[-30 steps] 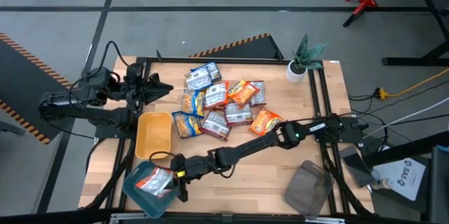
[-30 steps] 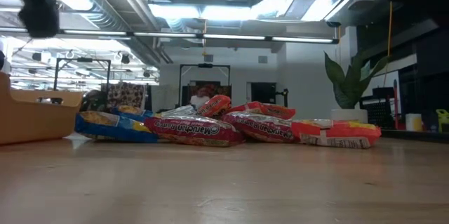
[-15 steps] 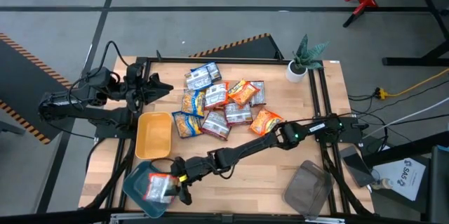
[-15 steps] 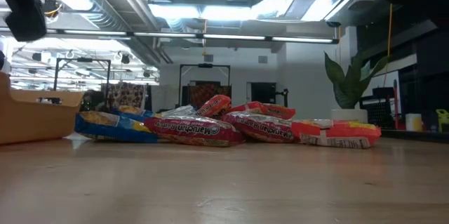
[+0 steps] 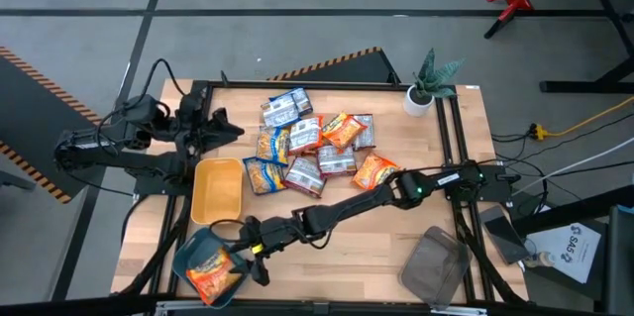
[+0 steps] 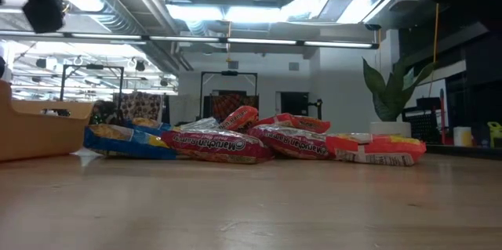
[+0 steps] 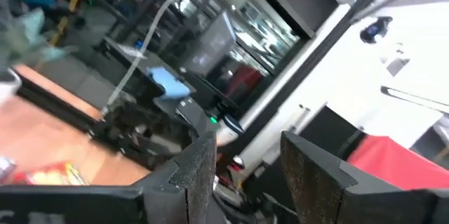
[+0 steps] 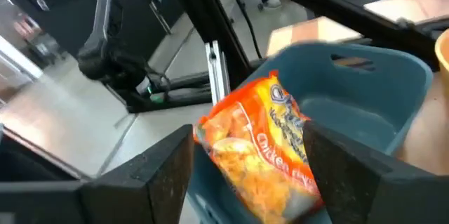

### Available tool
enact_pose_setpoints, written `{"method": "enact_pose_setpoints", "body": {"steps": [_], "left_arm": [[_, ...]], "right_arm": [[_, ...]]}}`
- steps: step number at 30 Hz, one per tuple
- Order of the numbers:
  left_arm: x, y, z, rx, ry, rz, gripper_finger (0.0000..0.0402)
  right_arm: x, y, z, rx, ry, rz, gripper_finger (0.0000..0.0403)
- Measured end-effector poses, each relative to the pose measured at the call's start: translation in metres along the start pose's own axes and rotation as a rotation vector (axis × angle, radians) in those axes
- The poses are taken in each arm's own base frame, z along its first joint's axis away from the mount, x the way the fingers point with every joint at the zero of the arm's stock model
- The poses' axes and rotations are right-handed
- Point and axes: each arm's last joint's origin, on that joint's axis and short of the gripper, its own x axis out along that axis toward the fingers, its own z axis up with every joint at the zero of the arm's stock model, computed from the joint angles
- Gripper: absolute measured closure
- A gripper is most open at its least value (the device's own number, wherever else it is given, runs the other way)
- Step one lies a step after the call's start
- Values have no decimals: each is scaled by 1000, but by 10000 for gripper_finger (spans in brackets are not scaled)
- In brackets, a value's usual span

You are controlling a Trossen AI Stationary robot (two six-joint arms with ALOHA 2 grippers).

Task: Sort Maruchan noodles
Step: Put the orange noodle pack into the blue bin

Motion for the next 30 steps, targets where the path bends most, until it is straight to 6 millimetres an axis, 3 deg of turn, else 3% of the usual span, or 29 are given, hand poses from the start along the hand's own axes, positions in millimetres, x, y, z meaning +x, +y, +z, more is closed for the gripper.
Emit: {"method": "enact_pose_setpoints", "body": {"steps": [3, 6, 10, 16, 19, 22, 27, 30], "left_arm": [[0, 2, -3, -15, 44, 12, 247], [0, 4, -4, -19, 49, 34, 247], [0, 5, -3, -16, 6, 78, 247], [1, 20, -10, -36, 1, 300, 247], [10, 36, -17, -54, 63, 416, 247], [22, 53, -20, -51, 140, 464, 247], [46, 103, -24, -93, 288, 569, 247], [57, 132, -26, -122, 378, 568, 247]], "right_arm": [[-6, -1, 9, -11, 28, 22, 163], [-26, -8, 33, -4, 107, -68, 169], [-83, -18, 82, -42, 232, -343, 175], [-170, -39, 101, -18, 593, -813, 181], [-217, -34, 122, -49, 604, -1063, 182], [-247, -40, 138, 18, 557, -1179, 182], [-276, -68, 151, 275, 459, -1236, 181], [-278, -86, 145, 386, 432, -1277, 167]]}}
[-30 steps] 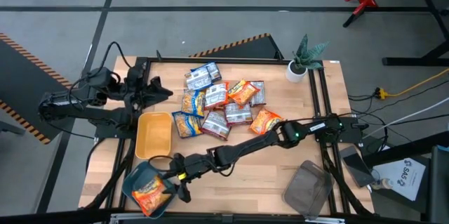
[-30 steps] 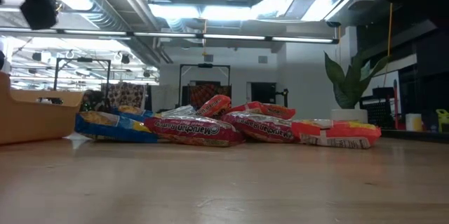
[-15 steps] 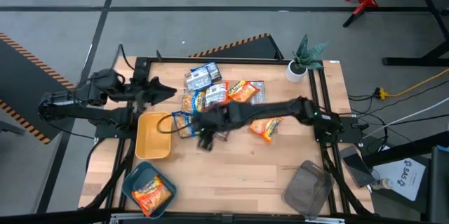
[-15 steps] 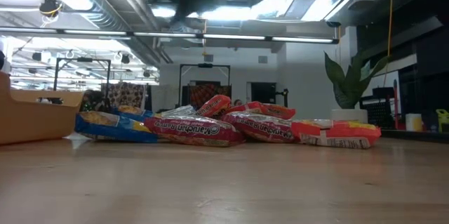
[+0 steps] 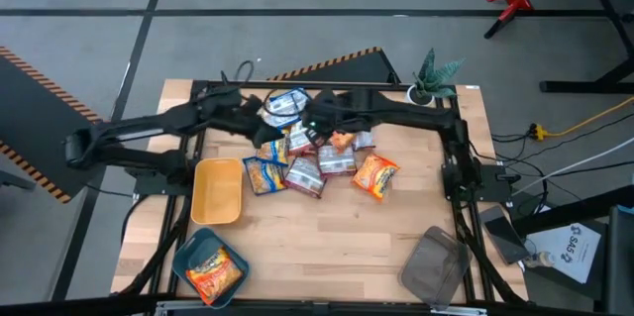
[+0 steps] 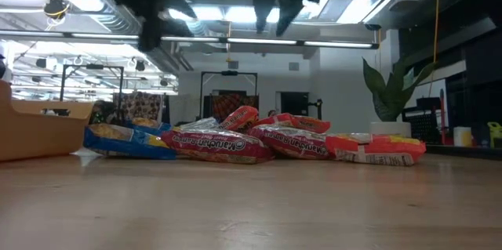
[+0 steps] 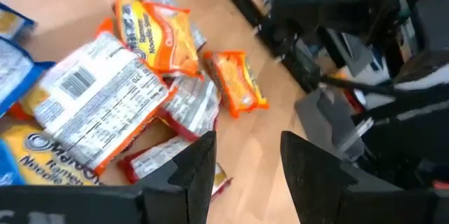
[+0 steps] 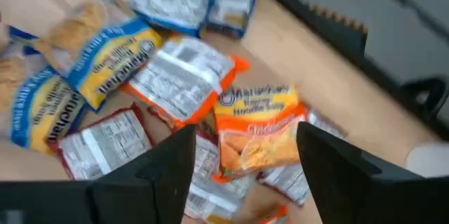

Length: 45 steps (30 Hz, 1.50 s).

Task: Sort Maruchan noodles
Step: Put the orange noodle pack into the blue bin

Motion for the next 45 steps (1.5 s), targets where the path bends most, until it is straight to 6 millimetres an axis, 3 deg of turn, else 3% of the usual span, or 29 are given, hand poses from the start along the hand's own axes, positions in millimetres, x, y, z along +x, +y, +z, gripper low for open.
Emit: {"method": "enact_pose_setpoints", "body": {"steps": [7, 12, 16, 21, 25, 29, 35, 40, 45], "left_arm": [[36, 40, -3, 13, 183, 92, 247], [51, 57, -5, 51, 214, 175, 247], [64, 64, -5, 60, 226, 160, 260], [77, 75, -9, 56, 255, 195, 287], [89, 88, -17, 41, 305, 247, 306], [100, 100, -25, 15, 354, 278, 319], [108, 107, -27, 17, 351, 291, 334], [111, 111, -27, -3, 334, 306, 335], [113, 112, -27, -3, 336, 306, 335]], "right_arm": [[43, -4, -17, 71, 64, -117, 128], [57, -17, -11, 110, 111, 169, 147], [64, -42, 5, 226, 69, 475, 162], [94, -61, -6, 324, 72, 445, 168], [112, -60, -16, 322, 84, 466, 161], [136, -54, -26, 353, 124, 457, 124], [140, -52, -18, 400, 5, 462, 67], [145, -52, -19, 436, -13, 390, 67], [160, -44, -20, 484, 16, 442, 74]]}}
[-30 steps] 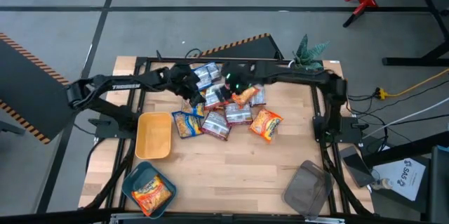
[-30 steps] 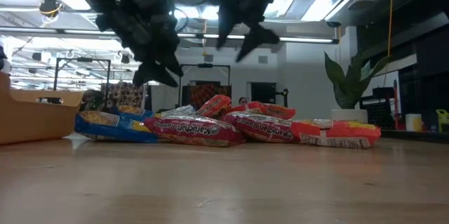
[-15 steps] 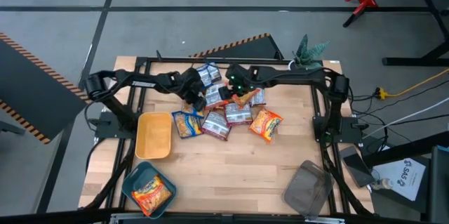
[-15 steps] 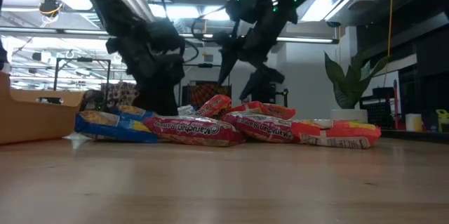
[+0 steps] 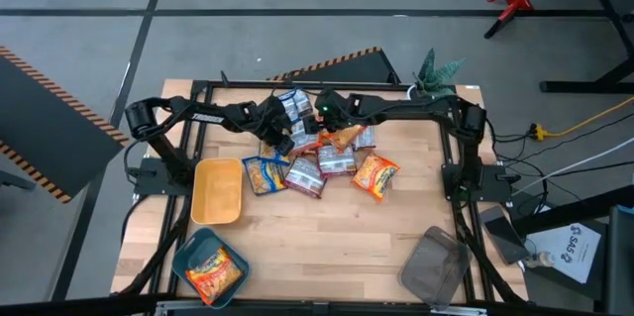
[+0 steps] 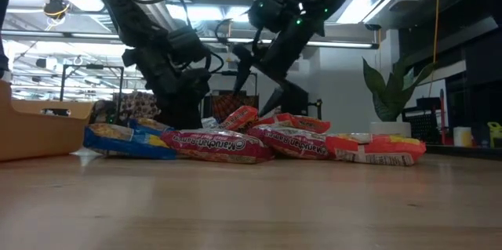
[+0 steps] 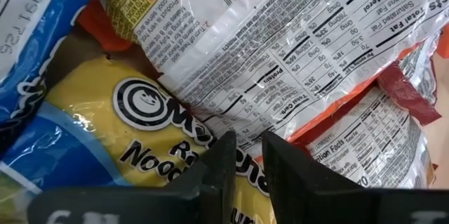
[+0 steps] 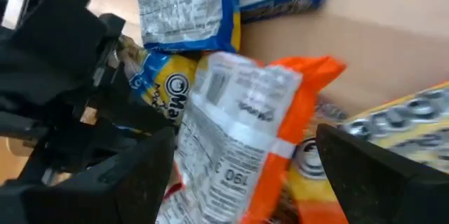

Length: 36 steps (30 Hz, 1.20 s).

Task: Sort Maruchan noodles
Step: Put the orange noodle pack into the blue bin

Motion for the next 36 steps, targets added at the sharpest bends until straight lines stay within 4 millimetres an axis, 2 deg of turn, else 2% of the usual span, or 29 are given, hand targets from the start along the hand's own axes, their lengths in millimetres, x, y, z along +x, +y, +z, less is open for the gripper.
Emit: {"method": "enact_pose_setpoints", "body": {"steps": [4, 9, 12, 15, 22, 26, 31, 36], "left_arm": [[0, 0, 0, 1, -2, 1, 335], [0, 0, 1, 3, -6, 0, 335], [0, 0, 1, 7, -15, -1, 335], [1, 0, 2, 9, -23, 4, 335], [1, -1, 2, 26, -27, 2, 335], [1, 0, 2, 38, -29, 4, 335], [-6, -3, 2, -25, 0, -68, 335], [-40, -20, 4, -60, -36, -174, 335]], "right_arm": [[17, -2, -3, 11, 18, 26, 74], [28, -3, -4, 30, 39, 60, 75], [31, -4, -5, 31, 43, 60, 89], [32, -4, -6, 31, 51, 56, 126], [33, -6, -8, -3, 80, 55, 253], [34, -5, -8, -18, 110, 80, 306], [31, -2, -7, -27, 127, 88, 336], [21, 11, 2, -56, 105, 117, 352]]}}
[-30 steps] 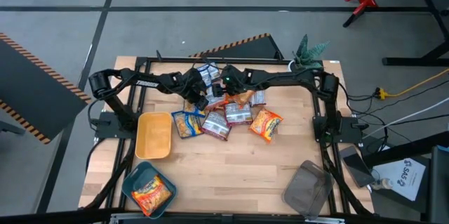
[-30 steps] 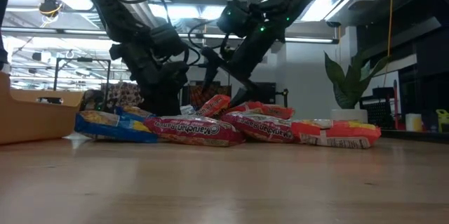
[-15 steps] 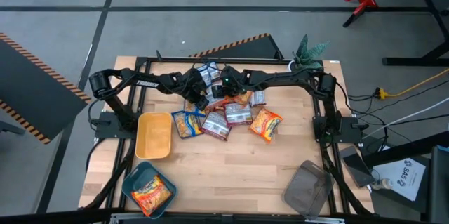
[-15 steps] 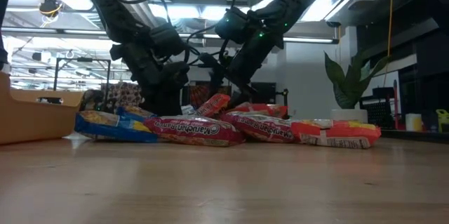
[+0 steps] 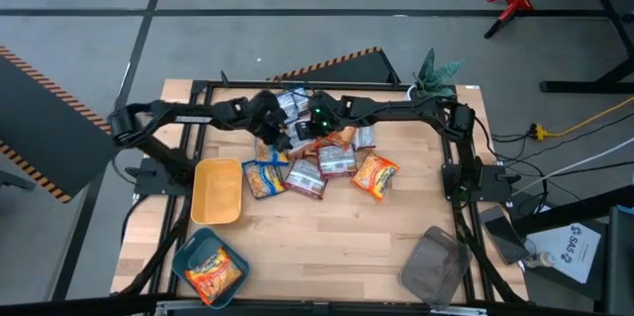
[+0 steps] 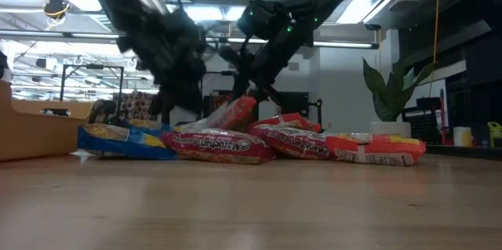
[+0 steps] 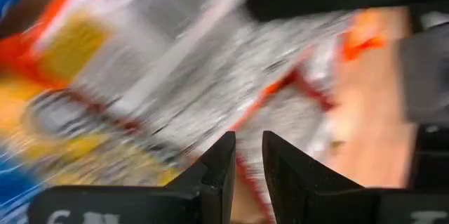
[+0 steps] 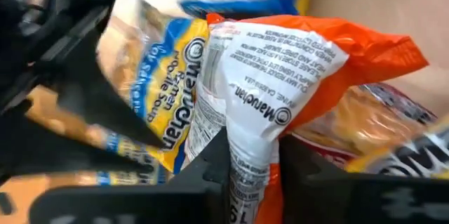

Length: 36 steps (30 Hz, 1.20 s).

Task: Sort Maruchan noodles
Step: Put the orange noodle pack into the blue bin

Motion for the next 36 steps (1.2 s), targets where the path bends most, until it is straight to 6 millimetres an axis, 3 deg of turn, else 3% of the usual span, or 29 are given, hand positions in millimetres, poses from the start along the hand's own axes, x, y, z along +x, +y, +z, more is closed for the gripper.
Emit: {"method": "enact_pose_setpoints", "body": {"steps": [7, 12, 18, 24, 29, 36], "left_arm": [[-67, -36, -4, -22, -147, -133, 335], [-119, -61, -17, -22, -293, -271, 335], [-181, -87, -39, 53, -491, -512, 335], [-232, -100, -66, 144, -704, -692, 335], [-256, -101, -86, 135, -822, -749, 335], [-266, -100, -97, 141, -866, -777, 335]], "right_arm": [[-14, 28, 6, -48, -18, 47, 358], [-26, 70, -8, -115, -9, 150, 359], [-39, 132, -61, -285, -25, 293, 359], [-37, 176, -124, -400, -122, 443, 359], [-18, 194, -166, -442, -121, 540, 359], [-3, 230, -199, -619, -121, 643, 359]]}}
